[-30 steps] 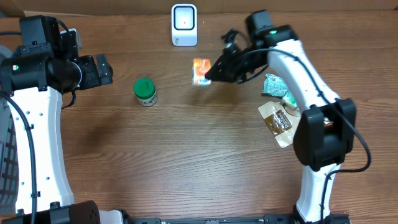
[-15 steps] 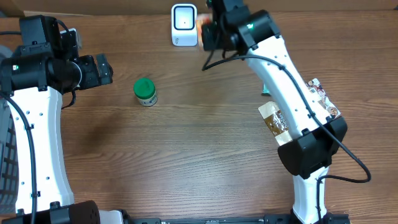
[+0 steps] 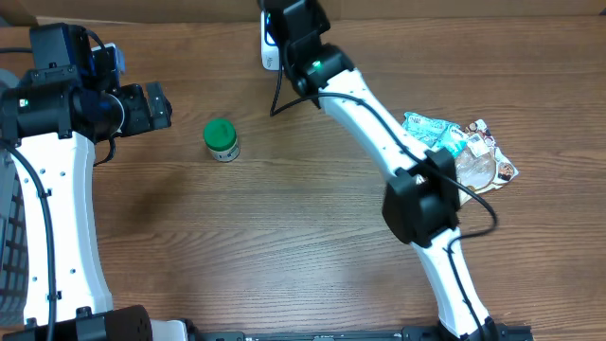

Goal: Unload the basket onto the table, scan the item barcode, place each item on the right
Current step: 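Lift the orange box and hold it up to the scanner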

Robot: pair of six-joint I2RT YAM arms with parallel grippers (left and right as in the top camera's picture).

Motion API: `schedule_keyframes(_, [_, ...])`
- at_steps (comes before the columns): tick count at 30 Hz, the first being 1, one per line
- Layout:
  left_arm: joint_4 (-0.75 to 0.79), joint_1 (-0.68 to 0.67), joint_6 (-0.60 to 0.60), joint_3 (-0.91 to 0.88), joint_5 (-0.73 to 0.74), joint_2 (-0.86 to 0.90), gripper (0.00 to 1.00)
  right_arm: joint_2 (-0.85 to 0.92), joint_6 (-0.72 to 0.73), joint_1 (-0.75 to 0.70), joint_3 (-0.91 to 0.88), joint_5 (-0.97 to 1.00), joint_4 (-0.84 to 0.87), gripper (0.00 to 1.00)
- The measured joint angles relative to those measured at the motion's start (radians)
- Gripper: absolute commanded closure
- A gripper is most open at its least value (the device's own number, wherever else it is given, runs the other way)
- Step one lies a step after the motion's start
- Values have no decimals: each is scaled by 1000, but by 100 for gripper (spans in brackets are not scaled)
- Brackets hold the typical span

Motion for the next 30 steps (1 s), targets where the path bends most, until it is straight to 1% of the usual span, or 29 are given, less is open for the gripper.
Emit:
schedule_keyframes(7, [-1,0,0,0,0,0,1,152,-339,-3,0,35,199,96])
schedule_keyframes(11, [-1,0,0,0,0,0,0,193,-479,-3,0,39,235,96])
schedule_keyframes(15, [-1,0,0,0,0,0,0,198,-537,-3,0,39,242,96])
schedule_keyframes(19, [-1,0,0,0,0,0,1,198,-562,-3,0,40,243,96])
schedule_keyframes(28, [0,0,0,0,0,0,0,198,-574,-3,0,43,245,96])
schedule_keyframes(30, [-1,0,0,0,0,0,0,198,-554,-3,0,46,238,96])
